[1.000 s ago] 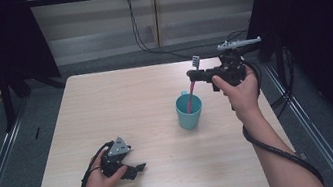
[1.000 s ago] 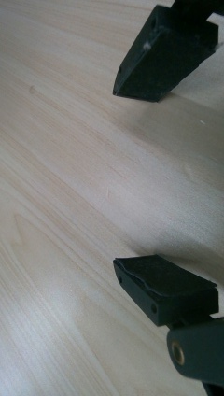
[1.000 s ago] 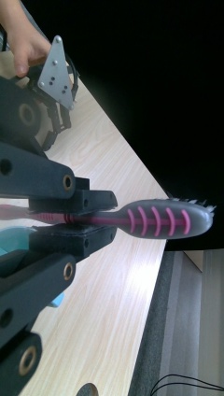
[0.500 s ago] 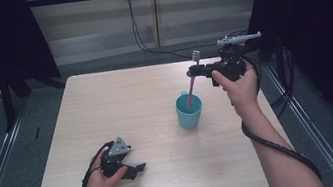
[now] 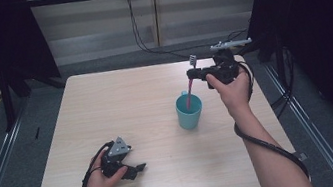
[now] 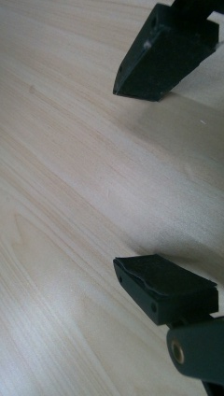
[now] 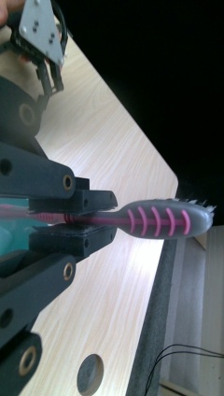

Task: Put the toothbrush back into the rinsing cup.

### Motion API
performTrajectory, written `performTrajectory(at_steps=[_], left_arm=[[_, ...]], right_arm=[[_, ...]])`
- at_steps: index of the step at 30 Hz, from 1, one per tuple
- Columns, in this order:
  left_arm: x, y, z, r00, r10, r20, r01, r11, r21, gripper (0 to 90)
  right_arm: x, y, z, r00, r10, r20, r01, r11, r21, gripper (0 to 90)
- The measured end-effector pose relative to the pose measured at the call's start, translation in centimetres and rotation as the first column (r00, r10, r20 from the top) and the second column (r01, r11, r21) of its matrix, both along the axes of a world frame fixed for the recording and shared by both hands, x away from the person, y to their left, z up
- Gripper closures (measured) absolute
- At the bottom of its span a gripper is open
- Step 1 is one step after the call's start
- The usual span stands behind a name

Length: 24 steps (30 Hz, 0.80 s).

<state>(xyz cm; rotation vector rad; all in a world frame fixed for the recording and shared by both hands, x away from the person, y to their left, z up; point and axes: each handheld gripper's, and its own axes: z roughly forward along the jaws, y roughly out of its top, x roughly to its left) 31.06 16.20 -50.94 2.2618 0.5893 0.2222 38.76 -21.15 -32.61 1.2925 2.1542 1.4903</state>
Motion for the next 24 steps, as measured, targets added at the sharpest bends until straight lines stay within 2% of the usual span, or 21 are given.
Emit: performTrajectory(at_steps=[7,13,18,24], left_arm=[[0.0,0.0,0.0,1.0000,0.001,0.003,-0.001,1.0000,0.000,14.4],[0.0,0.0,0.0,1.0000,0.000,0.002,0.000,1.0000,0.002,14.4],[0.0,0.0,0.0,1.0000,0.001,-0.001,-0.001,1.0000,0.000,14.4],[0.0,0.0,0.0,1.0000,0.001,-0.002,-0.001,1.0000,0.001,14.3]], right_arm=[[0.7,0.2,-1.7,0.9997,-0.014,-0.021,0.014,1.000,-0.023,84.0],[1.0,0.4,-4.0,0.9983,-0.022,-0.055,0.021,0.999,-0.033,84.0],[0.9,0.1,-5.4,0.9968,-0.039,-0.070,0.037,0.999,-0.026,84.0],[0.7,-0.2,-6.3,0.9959,-0.046,-0.078,0.044,0.998,-0.034,84.0]])
